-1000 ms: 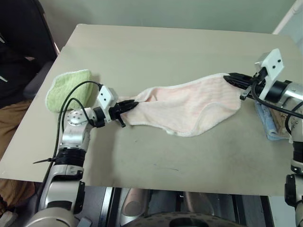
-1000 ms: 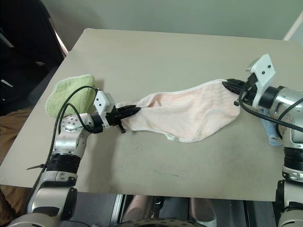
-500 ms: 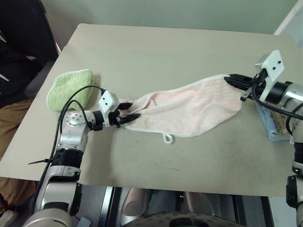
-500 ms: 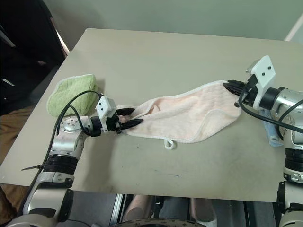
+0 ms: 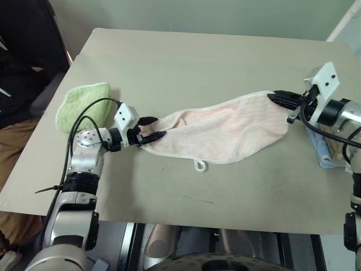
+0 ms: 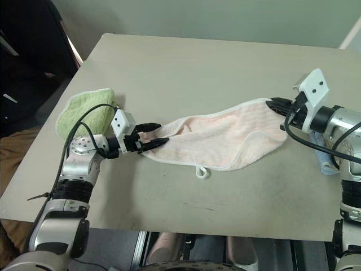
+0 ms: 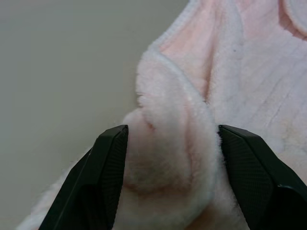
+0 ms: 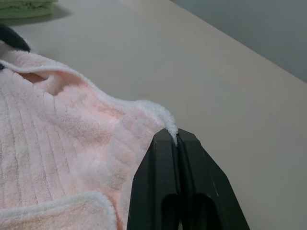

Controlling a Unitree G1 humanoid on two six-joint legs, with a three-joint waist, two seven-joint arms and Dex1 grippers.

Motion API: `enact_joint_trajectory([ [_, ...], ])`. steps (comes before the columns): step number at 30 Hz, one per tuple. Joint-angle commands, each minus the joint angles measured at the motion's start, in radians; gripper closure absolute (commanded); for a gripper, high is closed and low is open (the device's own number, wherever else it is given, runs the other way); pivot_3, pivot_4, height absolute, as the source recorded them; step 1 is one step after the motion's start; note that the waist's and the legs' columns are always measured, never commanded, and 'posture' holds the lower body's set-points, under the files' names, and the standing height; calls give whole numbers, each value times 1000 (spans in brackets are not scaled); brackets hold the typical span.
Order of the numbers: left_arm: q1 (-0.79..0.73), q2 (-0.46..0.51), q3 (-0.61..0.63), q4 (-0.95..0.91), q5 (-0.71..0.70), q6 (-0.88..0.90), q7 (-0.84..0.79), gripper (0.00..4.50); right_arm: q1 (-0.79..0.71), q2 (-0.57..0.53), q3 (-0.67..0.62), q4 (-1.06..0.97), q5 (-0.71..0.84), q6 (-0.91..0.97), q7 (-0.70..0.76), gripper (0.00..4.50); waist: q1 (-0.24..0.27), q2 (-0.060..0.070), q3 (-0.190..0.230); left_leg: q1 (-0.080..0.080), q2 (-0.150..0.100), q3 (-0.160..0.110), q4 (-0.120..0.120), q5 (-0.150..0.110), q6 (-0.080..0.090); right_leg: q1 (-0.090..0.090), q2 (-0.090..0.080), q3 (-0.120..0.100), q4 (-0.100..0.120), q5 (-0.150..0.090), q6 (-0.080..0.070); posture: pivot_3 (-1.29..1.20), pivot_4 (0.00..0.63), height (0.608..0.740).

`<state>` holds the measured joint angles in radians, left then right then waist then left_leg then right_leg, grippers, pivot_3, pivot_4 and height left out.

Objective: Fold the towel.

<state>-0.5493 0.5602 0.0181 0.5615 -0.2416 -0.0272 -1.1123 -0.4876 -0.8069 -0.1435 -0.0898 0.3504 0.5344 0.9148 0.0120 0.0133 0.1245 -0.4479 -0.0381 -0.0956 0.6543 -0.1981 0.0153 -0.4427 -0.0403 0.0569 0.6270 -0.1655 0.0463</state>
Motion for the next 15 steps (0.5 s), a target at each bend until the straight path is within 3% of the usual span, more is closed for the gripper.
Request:
enact_joint_trajectory([
  [1, -34, 21, 13, 74, 32, -79, 8, 1287, -10, -20, -35, -40, 17, 0, -11, 4500, 0, 0, 0, 0, 0, 0, 0, 0, 0, 0, 0, 0, 0, 0, 0, 0, 150, 740],
  [9, -69, 7, 7, 205, 80, -231, 16, 1287, -9, -23, -34, -39, 14, -3, -12, 4500, 1, 0, 0, 0, 0, 0, 0, 1, 1, 0, 0, 0, 0, 0, 1, 0, 150, 740],
  [15, -54, -27, 33, 139, 2, -231, -55, 1287, -7, -29, -34, -40, 13, -2, -13, 4500, 1, 0, 0, -1, 0, 0, 0, 1, 1, 0, 0, 0, 0, 0, 1, 0, 150, 740],
])
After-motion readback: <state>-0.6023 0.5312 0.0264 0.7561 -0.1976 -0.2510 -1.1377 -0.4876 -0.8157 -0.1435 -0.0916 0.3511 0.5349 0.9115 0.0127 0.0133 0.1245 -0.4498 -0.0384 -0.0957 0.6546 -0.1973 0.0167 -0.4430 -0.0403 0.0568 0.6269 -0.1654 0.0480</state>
